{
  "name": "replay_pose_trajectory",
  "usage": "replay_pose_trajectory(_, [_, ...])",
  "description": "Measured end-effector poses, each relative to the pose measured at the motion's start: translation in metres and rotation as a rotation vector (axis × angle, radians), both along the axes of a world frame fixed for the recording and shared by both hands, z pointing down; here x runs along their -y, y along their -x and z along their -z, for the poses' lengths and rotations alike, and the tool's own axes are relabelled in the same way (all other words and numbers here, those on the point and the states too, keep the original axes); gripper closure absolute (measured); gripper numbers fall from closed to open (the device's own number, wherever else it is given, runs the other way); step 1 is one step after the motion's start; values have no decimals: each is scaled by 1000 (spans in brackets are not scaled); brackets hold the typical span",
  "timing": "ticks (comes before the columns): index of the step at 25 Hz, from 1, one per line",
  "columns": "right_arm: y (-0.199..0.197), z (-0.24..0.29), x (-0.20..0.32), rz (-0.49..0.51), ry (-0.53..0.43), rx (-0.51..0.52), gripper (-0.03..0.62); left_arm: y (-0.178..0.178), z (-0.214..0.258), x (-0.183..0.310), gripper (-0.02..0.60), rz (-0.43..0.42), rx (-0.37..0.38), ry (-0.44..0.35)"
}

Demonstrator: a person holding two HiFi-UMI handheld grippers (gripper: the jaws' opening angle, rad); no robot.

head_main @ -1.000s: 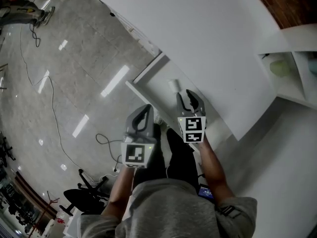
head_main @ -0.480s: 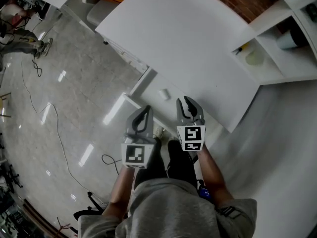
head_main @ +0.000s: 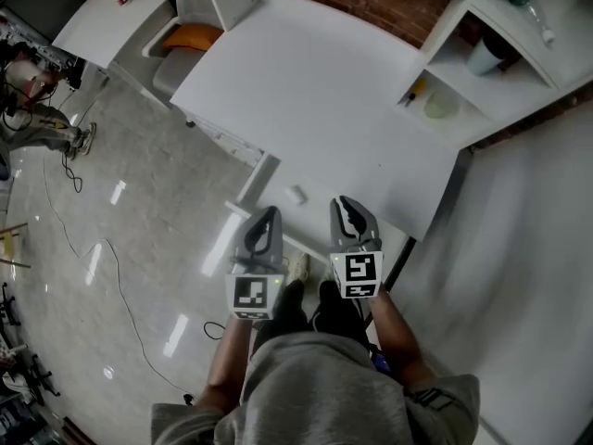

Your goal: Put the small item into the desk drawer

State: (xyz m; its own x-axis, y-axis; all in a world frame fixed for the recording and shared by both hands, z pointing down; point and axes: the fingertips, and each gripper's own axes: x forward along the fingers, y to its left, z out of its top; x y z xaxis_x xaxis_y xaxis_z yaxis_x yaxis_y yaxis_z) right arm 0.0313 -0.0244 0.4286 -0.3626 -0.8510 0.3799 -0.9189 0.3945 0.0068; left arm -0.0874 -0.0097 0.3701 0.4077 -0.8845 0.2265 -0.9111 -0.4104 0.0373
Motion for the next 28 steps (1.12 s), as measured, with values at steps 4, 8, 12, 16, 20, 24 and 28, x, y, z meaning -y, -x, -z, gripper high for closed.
replay_pose_trajectory(4, [-14,18,-13,-44,-34,5,563,-9,10,-7,569,-40,9,-18])
replay_pose_trajectory(8, [-24,35,-30,-65,-88,-51,569,-21,16,-15,569,-86,11,-28])
replay_pose_trajectory(12, [-29,51,-49,-101,-143,-94,576,-36,26,-21,569,-158,19,-49])
replay_pose_trajectory(16, [-32,61,-64,-149,-157,-79,582,-49,31,-30,569,-224,22,-58])
replay_pose_trajectory(20, [-36,67,-77,-209,-172,-72,586,-61,29,-37,569,-297,27,-61])
replay_pose_trajectory(24, [-42,70,-91,-269,-171,-64,589,-73,26,-44,569,-369,28,-57])
replay_pose_trajectory(28, [-51,72,-103,-334,-166,-61,591,-87,25,-50,569,-447,28,-53])
